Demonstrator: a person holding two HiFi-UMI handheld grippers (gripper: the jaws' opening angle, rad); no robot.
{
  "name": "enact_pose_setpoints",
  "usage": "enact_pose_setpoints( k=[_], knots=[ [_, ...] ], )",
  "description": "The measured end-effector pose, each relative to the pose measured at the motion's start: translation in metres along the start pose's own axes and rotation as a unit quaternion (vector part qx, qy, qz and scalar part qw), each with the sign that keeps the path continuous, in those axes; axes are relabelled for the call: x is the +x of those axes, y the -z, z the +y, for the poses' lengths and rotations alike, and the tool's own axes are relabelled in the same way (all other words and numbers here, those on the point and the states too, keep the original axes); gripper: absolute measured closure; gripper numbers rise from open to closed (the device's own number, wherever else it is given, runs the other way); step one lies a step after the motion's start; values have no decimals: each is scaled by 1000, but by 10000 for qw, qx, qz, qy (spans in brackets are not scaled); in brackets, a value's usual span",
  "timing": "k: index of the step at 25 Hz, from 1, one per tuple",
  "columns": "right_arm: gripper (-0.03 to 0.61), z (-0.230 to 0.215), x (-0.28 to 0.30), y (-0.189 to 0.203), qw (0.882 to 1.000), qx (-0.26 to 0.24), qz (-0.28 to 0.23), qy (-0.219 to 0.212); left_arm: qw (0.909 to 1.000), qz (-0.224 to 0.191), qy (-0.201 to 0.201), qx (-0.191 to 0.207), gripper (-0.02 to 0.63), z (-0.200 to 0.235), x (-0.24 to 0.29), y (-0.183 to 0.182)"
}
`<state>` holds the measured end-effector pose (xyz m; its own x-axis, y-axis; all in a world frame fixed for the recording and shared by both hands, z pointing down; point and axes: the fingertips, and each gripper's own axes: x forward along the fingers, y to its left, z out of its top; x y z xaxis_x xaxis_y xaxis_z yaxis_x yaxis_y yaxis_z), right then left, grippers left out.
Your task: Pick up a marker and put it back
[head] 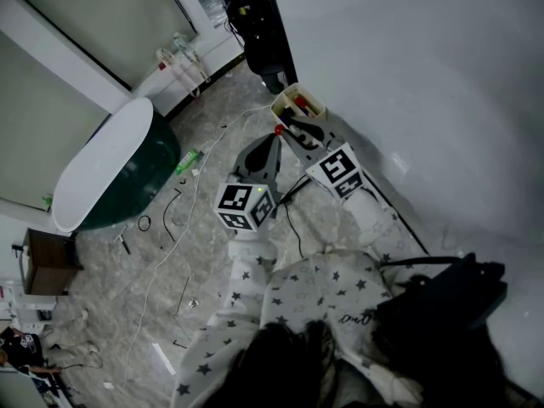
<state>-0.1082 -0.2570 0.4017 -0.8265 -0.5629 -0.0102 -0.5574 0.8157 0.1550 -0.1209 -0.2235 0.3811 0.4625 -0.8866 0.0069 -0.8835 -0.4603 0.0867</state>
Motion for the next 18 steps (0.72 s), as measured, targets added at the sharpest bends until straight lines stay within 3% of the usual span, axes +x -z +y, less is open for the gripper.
enact_pose_setpoints(
  k=[8, 18],
  knots=[
    [506, -1, -22, -41, 9984, 227, -508, -131, 9992, -365, 117, 87, 614, -7, -3, -28],
    [509, 12, -45, -77, 9931, 662, -686, -684, 9971, -606, 409, 190, 614, -25, -4, -54]
  ],
)
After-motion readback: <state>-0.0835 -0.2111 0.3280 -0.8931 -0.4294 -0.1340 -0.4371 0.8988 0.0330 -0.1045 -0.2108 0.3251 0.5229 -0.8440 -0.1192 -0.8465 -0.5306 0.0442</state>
